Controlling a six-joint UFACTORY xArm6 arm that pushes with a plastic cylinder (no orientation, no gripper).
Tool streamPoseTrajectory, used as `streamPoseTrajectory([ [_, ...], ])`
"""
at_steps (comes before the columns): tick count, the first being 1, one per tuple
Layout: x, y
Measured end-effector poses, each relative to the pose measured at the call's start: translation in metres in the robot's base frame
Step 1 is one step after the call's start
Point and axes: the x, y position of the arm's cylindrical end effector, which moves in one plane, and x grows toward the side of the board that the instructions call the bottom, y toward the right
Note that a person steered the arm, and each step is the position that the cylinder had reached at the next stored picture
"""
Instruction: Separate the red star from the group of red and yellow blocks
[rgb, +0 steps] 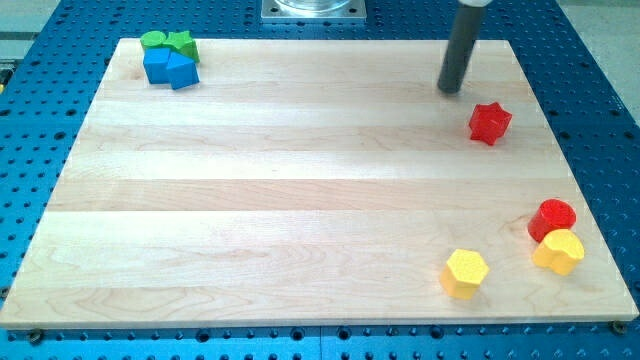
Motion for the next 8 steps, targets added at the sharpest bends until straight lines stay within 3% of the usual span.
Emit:
streamPoseTrajectory([
  [1, 0.023, 0.066],
  [2, 0.083, 0.072],
  [3, 0.112, 0.057],
  [4, 0.099, 0.026],
  [5, 0.052, 0.007],
  [8, 0.042, -0.09],
])
